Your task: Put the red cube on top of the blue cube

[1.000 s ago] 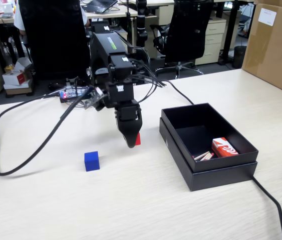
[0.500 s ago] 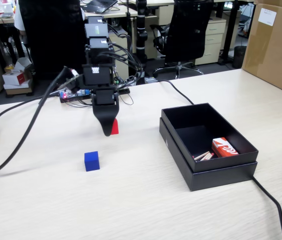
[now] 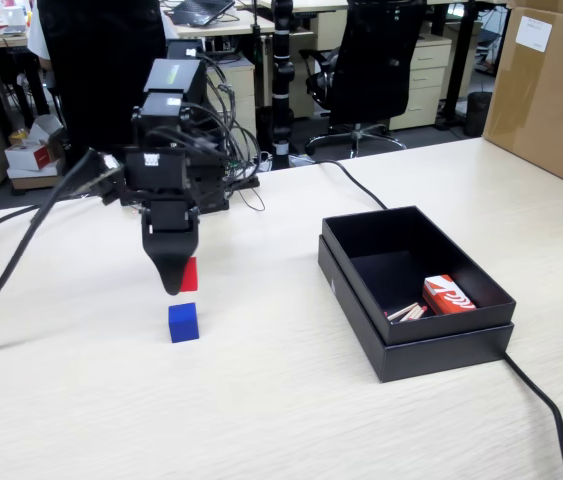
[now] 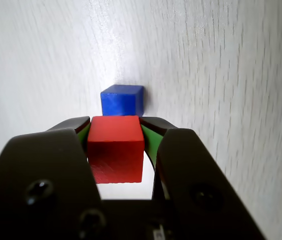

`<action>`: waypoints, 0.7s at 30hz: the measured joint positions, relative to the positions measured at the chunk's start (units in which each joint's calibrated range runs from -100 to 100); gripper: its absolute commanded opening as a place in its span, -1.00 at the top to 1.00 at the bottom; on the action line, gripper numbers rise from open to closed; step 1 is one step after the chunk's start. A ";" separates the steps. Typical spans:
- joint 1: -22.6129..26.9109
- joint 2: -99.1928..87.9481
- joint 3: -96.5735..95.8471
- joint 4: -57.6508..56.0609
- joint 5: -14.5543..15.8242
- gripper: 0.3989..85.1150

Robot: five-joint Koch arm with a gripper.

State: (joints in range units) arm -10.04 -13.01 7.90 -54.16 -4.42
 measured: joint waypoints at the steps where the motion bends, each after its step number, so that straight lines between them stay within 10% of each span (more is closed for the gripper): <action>1: 0.00 0.91 0.55 -0.08 0.00 0.95; 21: -0.54 8.28 2.65 0.00 0.39 0.95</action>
State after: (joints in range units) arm -10.57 -4.72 10.54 -54.16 -4.03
